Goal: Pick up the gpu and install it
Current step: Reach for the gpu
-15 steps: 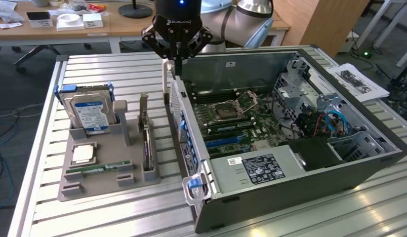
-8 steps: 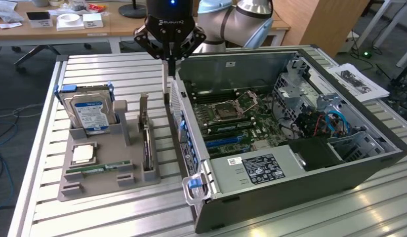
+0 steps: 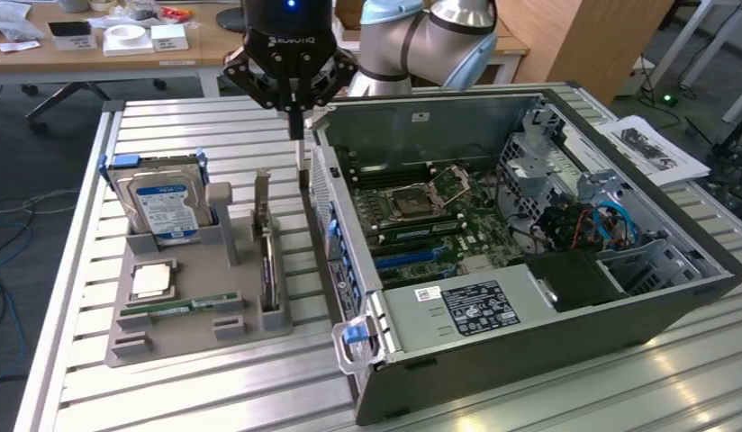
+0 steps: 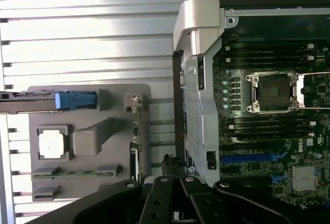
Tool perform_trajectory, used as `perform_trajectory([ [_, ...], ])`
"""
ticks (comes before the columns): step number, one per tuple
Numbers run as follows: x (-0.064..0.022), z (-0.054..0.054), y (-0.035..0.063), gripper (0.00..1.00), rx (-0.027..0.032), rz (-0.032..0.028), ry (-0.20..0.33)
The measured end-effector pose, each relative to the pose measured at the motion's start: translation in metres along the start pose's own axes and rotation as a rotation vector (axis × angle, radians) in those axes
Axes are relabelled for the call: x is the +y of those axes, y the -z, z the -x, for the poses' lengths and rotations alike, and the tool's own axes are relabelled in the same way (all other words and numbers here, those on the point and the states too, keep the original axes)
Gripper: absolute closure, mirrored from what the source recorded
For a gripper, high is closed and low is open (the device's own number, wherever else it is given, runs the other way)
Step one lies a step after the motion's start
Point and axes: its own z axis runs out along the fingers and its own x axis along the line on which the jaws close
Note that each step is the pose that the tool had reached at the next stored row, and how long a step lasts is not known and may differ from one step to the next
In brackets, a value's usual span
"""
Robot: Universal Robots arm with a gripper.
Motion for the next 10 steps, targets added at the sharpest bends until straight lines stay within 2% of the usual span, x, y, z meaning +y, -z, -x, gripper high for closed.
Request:
perform_trajectory([
  [10,-0.0005,-0.021,0.0001,0.89,-0.0001,-0.0001,-0.002],
])
